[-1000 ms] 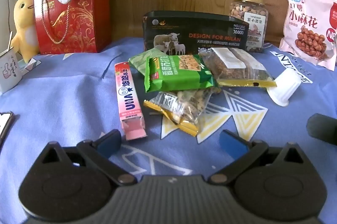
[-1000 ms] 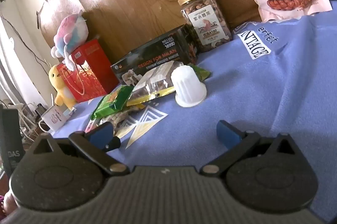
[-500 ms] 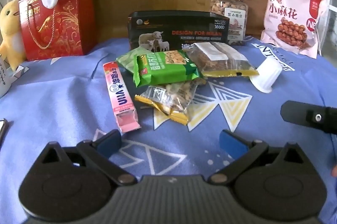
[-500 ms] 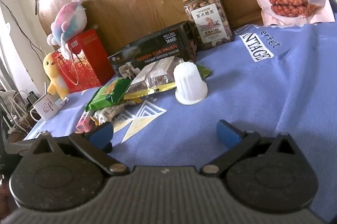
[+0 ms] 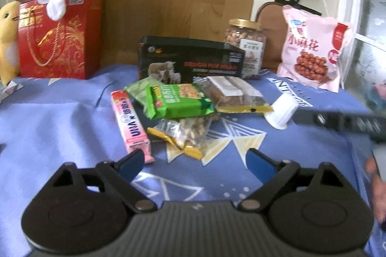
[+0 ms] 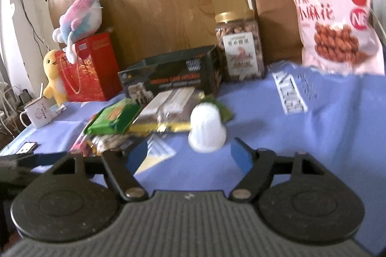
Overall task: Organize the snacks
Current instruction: 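Move the left gripper toward the white plastic cup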
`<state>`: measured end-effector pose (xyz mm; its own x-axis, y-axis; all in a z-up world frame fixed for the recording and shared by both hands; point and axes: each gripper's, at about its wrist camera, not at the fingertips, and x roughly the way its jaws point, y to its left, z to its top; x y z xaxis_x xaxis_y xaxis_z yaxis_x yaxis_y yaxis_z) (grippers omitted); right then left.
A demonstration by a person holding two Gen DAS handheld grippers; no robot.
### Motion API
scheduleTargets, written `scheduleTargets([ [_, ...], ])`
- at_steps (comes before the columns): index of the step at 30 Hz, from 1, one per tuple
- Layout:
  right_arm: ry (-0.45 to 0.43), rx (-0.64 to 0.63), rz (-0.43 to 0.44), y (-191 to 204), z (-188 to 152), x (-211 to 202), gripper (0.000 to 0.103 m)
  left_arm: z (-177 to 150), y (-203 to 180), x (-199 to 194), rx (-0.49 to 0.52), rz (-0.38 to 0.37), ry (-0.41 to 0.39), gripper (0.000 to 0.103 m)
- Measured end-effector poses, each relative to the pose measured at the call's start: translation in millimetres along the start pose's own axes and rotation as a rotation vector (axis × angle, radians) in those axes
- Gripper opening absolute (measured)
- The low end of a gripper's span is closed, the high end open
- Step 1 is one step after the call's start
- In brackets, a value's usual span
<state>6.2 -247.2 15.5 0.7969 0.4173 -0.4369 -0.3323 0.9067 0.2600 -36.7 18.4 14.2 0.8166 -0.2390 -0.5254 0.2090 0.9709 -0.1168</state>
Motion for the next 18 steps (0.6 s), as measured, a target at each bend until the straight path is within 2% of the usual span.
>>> scheduleTargets([
  [5,-0.003,-0.08,-0.012,-2.6,19.2,26.8,0.066,-0.3,3.9,1.6,-0.022,-0.054,0.009,0.078],
  [7,0.028,-0.089,-0.002,-4.9,22.3,40.7,0.049,0.0,8.9,2.8,-0.05,-0.081,0.021,0.072],
  [8,0.05,-0.086,0.005,-6.8,21.8,47.2,0.035,0.5,11.7,3.1,-0.065,-0.096,0.026,0.072],
  [10,0.061,-0.04,0.035,-12.9,19.7,45.6,0.035,1.3,16.6,3.0,-0.097,-0.138,0.038,0.071],
  [14,0.058,0.031,0.102,-27.0,3.4,10.3,0.035,7.7,18.2,7.0,-0.136,-0.255,0.084,0.071],
  [18,0.098,-0.006,0.139,-37.1,-19.2,-23.9,0.038,22.8,-3.9,22.9,-0.116,-0.361,0.148,0.071],
])
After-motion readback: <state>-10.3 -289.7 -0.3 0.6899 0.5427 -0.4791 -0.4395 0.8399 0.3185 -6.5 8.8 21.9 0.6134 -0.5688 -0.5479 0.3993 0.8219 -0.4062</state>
